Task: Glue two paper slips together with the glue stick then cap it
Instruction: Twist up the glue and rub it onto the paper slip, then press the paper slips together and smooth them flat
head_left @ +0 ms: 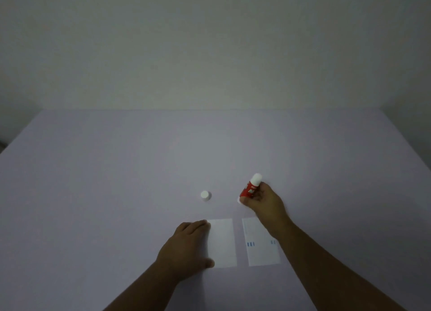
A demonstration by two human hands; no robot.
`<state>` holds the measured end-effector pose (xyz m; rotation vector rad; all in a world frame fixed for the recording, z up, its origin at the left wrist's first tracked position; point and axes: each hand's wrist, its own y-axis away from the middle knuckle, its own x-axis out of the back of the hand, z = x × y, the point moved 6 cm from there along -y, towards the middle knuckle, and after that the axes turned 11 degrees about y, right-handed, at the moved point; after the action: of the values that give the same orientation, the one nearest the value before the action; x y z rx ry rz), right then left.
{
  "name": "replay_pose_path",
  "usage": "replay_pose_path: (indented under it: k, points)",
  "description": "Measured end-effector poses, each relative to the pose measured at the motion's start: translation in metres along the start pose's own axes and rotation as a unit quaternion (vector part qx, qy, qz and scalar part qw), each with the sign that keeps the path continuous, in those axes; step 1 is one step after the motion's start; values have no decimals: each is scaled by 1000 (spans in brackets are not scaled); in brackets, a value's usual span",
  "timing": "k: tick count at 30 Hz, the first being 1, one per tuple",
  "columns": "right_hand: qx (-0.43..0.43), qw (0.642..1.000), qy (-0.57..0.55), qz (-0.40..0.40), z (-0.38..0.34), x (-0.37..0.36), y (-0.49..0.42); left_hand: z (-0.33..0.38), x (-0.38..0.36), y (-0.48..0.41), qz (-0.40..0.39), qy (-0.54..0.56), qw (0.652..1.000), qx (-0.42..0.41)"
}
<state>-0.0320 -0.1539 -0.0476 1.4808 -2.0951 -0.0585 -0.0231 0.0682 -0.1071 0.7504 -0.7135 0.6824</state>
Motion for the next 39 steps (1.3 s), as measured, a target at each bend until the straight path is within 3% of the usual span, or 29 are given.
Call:
replay_pose_path:
  k: [2, 10, 23, 29, 32, 35, 39]
  points:
    - [13, 995, 97, 21, -1, -6, -10, -1, 0, 2, 4, 0, 1000, -6]
    - [84, 971, 221, 34, 1, -28, -39, 0, 3, 3, 16, 12, 1000, -21]
    - [80, 981, 176, 8, 7, -31, -33, -1, 3, 4, 9, 23, 1000, -15]
    - [65, 967, 175, 173, 10, -11, 20, -1, 3, 6, -4, 22, 1000, 0]
    - [163, 933, 300, 115, 25, -33, 73, 2, 2, 6, -11, 16, 1000, 1]
    - [297, 854, 422, 70, 36, -53, 112, 4, 3, 7, -19, 7, 1000, 4]
    - [348, 777, 521, 59, 48, -61, 120, 5, 4, 8, -24, 7, 1000, 6]
